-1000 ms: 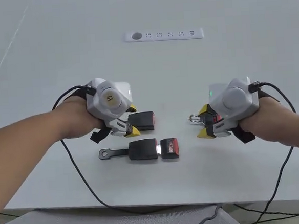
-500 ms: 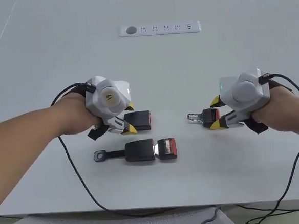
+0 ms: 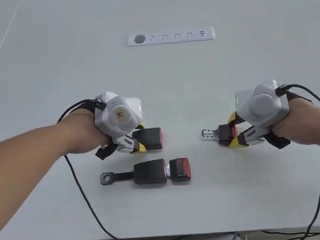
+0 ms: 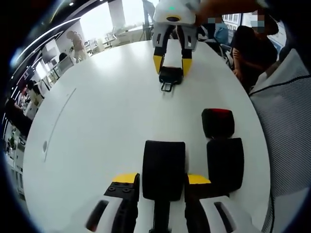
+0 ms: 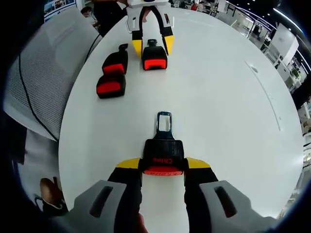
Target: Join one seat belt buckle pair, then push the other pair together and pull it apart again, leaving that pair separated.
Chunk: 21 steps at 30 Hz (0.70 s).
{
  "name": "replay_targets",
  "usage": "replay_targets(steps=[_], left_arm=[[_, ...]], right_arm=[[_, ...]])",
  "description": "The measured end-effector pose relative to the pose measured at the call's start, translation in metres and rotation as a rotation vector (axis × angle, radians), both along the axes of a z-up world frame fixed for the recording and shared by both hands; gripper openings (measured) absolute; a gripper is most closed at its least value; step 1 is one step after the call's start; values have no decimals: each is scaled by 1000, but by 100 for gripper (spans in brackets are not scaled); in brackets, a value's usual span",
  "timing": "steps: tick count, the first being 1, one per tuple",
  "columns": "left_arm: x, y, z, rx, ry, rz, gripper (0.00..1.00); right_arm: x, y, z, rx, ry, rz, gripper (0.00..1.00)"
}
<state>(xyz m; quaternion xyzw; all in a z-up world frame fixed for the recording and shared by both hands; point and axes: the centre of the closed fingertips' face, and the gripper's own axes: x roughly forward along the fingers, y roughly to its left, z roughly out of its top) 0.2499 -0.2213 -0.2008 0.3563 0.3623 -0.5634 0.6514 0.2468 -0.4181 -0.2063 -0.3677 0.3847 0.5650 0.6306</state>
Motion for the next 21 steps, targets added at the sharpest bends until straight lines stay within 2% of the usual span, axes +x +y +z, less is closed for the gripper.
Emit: replay_targets(steps=[3,6,12,14,16,18,21], left_arm=[[-3,1,-2,10,12,-8,36],[-4,2,-2,15,9,-13,36],[-5,1,-1,12,11,-22,35],[-6,1,-1,11,12,-25,35],[-7,0,-1,13,13,-45,34],[-7,0,-1,17,15,-47,34],[-7,0,-1,19,13,-53,34]], right_arm=[[2,0,-2,2,11,22,32],[6,-3,-5,1,14,33,32],[1,2,2,-1,20,57,32],[4,1,-2,-2,22,64,32],[0,2,0,-14,21,85,32],[4,0,-5,-24,20,102,32],[3,0,-3,-34,23,113,32]])
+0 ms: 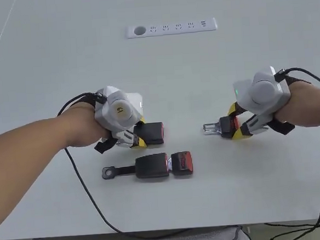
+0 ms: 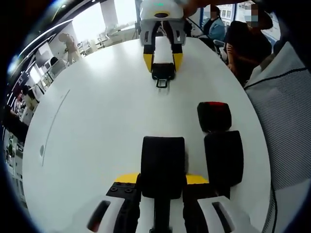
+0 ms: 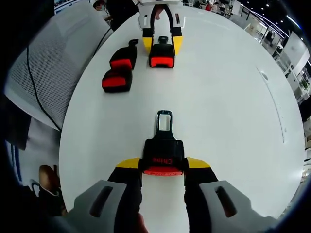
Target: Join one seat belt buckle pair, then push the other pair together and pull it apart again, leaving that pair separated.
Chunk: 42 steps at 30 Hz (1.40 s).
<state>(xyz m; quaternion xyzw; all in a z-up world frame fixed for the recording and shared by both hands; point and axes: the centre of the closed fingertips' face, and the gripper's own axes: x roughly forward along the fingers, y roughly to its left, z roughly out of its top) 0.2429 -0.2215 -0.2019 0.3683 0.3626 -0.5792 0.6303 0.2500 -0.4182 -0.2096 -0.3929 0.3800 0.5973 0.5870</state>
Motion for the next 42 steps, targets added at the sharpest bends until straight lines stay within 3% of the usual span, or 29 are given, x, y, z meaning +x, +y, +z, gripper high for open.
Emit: replay_targets(steps=[6,17,21,23,26,31,40,42], left_arm=[[0,1,0,2,-4,2,34],[1,2,-1,11,-7,9,33],[1,2,-2,17,-7,11,33],[1,2,-1,19,-6,17,33],[0,2,-1,23,-8,19,33],[2,3,-2,30,-7,21,33],[5,7,-6,41,-3,30,33],[5,6,-6,44,-5,30,33]], right_arm=[[-3,5,2,8,-5,-8,31],[-6,33,1,43,-7,-8,31],[-6,44,-3,41,-8,0,31],[-10,53,6,49,-6,-9,31],[-7,61,0,52,-14,-8,31],[-12,80,5,57,-10,11,31],[-9,101,6,59,-17,-8,31],[-12,104,7,61,12,-43,31]])
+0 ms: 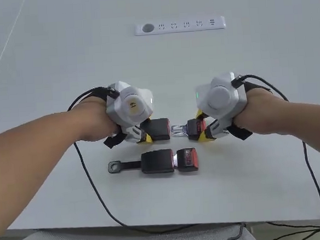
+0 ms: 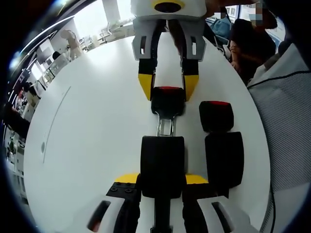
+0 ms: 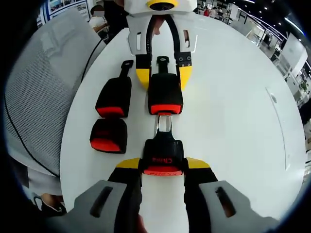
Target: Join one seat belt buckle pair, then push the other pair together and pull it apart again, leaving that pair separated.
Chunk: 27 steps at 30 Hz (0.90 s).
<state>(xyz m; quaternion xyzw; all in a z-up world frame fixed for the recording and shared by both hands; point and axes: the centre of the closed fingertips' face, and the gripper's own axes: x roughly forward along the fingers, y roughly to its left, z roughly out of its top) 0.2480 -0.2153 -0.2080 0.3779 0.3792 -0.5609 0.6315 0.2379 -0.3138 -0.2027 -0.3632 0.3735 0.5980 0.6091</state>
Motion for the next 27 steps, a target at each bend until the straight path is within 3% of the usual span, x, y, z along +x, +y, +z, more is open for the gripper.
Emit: replay_targets(steps=[3,4,7,13,15,27], left_arm=[[0,1,0,3,-1,0,33],[1,1,-1,4,0,2,33],[2,1,-3,7,-3,-2,33],[0,0,-1,10,-8,-7,33],[0,-1,0,8,-8,-9,33],[-5,-4,2,-23,-3,-11,32]], right_arm=[[3,2,-4,-6,-15,23,31],[-1,2,2,-8,-24,35,31],[2,3,-6,-5,-32,43,31],[0,10,4,10,-35,43,31],[4,12,-8,17,-43,54,31],[4,17,2,38,-33,57,29]])
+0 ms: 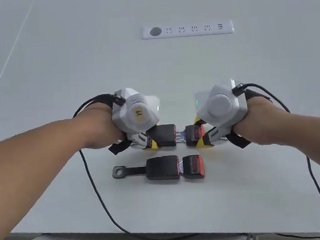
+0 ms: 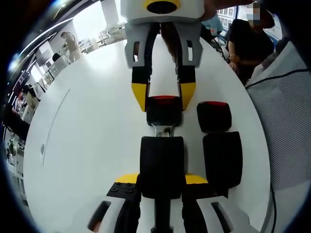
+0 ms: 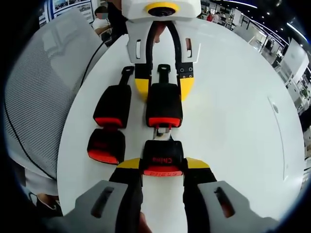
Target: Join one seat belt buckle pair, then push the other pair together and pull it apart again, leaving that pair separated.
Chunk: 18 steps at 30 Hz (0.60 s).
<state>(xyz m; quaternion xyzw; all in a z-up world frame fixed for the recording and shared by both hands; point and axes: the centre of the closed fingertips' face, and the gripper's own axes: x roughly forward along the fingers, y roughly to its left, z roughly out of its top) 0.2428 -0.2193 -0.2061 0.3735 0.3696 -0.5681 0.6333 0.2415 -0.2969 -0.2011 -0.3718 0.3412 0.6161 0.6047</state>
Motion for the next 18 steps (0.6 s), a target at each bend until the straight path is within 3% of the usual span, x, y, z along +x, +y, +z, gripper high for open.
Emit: replay_targets(steps=[2,3,18], left_arm=[[-1,-1,1,-1,0,-3,32],[-2,-2,2,-1,2,-3,32],[-4,-5,5,-14,9,-3,32]], right_arm=[[1,1,-1,-1,6,-5,29],[3,1,-9,-4,5,0,29],[1,12,-2,-5,-12,14,28]])
